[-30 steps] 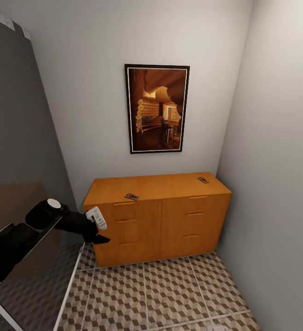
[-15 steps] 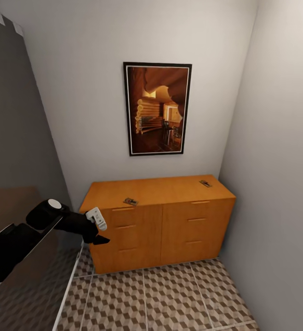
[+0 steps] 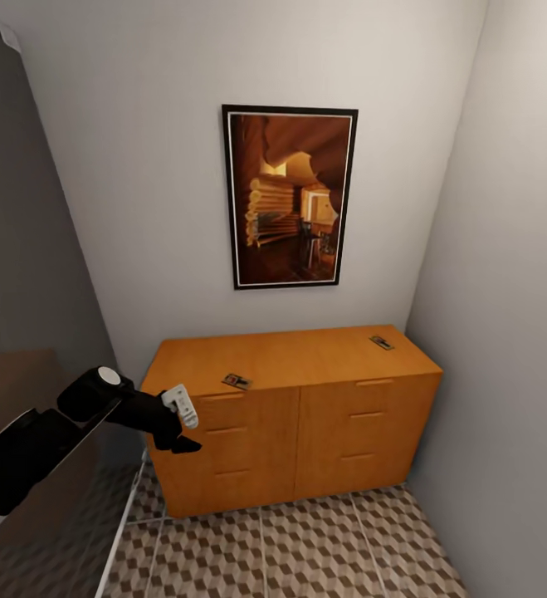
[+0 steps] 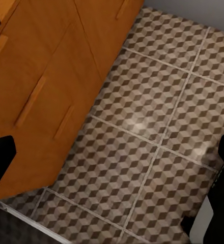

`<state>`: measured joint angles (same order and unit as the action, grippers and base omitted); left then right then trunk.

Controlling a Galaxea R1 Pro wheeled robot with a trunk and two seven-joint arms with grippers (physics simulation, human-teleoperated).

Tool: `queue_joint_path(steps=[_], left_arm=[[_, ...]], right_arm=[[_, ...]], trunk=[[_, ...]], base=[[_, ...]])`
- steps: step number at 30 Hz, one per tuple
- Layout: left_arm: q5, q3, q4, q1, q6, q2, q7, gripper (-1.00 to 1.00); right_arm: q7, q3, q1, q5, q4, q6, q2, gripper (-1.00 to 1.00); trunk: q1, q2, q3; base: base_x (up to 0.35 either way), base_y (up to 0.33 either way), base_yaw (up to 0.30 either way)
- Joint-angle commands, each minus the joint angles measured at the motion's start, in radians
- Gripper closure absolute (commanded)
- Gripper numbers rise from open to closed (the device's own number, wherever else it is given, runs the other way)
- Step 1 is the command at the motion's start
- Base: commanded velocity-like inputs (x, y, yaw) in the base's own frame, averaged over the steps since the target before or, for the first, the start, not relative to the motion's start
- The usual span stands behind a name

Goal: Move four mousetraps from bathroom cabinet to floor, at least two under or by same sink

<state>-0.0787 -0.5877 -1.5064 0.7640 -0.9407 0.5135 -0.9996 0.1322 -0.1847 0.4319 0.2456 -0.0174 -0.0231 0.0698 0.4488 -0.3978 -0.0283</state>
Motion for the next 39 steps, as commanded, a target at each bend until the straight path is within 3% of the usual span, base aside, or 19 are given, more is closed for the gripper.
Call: queue_joint_path(steps=[1,15,29,39], left_arm=[[-0.008,-0.002,0.000,0.001,-0.004,0.000,-0.008,-1.00],[-0.009,-0.006,0.012,0.001,-0.004,-0.001,-0.008,-1.00],[-0.008,-0.009,0.013,0.001,-0.004,-0.002,-0.008,-1.00],[-0.009,-0.036,0.015,0.001,-0.004,-0.009,-0.008,-1.00]], right_arm=[[0.004,-0.009,0.001,0.009,-0.001,-0.003,0.000,-1.00],[-0.028,-0.009,0.001,0.009,-0.001,-0.083,0.000,-1.00],[-0.036,-0.009,-0.010,0.011,0.001,-0.097,-0.001,-1.00],[-0.037,-0.009,-0.014,0.012,0.001,-0.098,0.000,-1.00]], trunk=[[0.001,-0.002,-0.002],[0.001,-0.002,-0.002],[0.001,-0.002,-0.002],[0.001,-0.002,-0.002]], base=[[0.310,0.077,0.000],[0.298,0.023,0.000],[0.302,0.001,0.000],[0.252,0.000,0.000]])
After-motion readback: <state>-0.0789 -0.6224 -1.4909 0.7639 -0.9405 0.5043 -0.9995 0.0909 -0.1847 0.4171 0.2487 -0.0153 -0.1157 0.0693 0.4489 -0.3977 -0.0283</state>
